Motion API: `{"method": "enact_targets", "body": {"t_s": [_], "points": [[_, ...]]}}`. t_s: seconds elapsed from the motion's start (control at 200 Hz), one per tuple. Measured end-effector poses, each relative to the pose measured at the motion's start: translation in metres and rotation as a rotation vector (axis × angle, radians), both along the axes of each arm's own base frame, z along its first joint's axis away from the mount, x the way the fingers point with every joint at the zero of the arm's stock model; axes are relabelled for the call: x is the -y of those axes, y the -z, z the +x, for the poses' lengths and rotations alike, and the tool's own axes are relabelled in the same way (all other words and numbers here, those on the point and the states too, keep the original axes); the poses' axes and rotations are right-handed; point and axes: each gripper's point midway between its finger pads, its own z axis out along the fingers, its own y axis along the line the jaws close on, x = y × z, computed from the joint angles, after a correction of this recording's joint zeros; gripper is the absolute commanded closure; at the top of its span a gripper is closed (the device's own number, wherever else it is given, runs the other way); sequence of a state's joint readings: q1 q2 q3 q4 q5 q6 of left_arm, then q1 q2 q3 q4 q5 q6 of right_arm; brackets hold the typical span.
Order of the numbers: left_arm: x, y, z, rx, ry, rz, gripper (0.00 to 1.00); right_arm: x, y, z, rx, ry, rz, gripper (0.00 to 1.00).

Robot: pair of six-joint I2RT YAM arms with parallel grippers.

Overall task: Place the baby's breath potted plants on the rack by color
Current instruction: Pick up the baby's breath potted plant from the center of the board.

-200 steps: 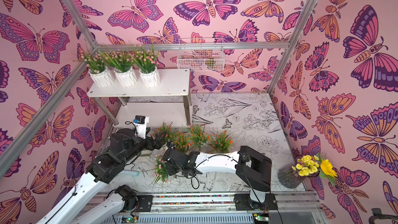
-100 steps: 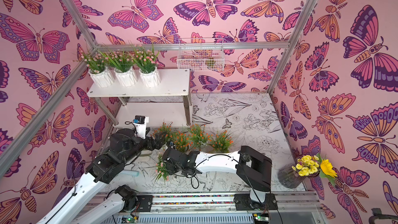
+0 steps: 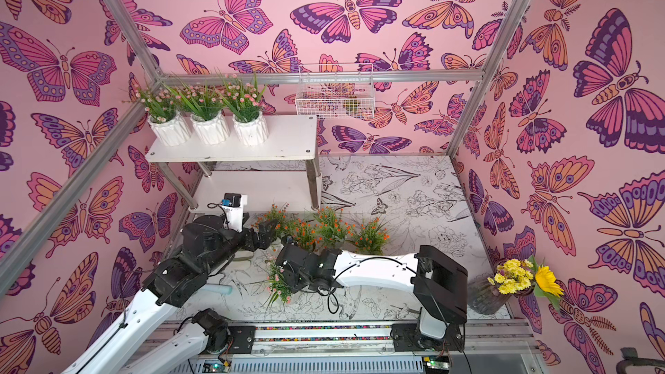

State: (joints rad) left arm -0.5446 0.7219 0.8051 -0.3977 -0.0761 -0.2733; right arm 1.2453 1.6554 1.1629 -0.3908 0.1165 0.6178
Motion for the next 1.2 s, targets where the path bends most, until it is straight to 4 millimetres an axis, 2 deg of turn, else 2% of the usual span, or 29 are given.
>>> {"method": "enact_targets", "body": {"t_s": [0.205, 0.401, 0.761, 0.886, 0.986, 1.197], "points": [[-0.002, 0.0, 0.001, 0.003, -0.015, 0.005, 0.0, 0.015, -0.027, 0.005, 0.003, -0.014, 0.024, 0.98], [-0.004, 0.001, 0.003, 0.002, -0.026, 0.012, 0.0, 0.04, -0.064, 0.02, 0.025, 0.008, 0.078, 0.98], [0.006, 0.011, 0.005, -0.033, 0.018, 0.032, 0.0, 0.109, -0.141, 0.049, 0.087, 0.096, 0.183, 0.97], [0.016, 0.015, 0.004, -0.044, 0.079, 0.033, 0.0, 0.143, -0.156, 0.059, 0.107, 0.162, 0.198, 0.97], [0.031, 0.017, 0.0, -0.048, 0.151, 0.034, 0.0, 0.164, -0.161, 0.064, 0.114, 0.206, 0.196, 0.98], [0.081, 0.022, -0.02, -0.031, 0.386, 0.054, 0.0, 0.185, -0.16, 0.068, 0.103, 0.243, 0.17, 0.97]]}}
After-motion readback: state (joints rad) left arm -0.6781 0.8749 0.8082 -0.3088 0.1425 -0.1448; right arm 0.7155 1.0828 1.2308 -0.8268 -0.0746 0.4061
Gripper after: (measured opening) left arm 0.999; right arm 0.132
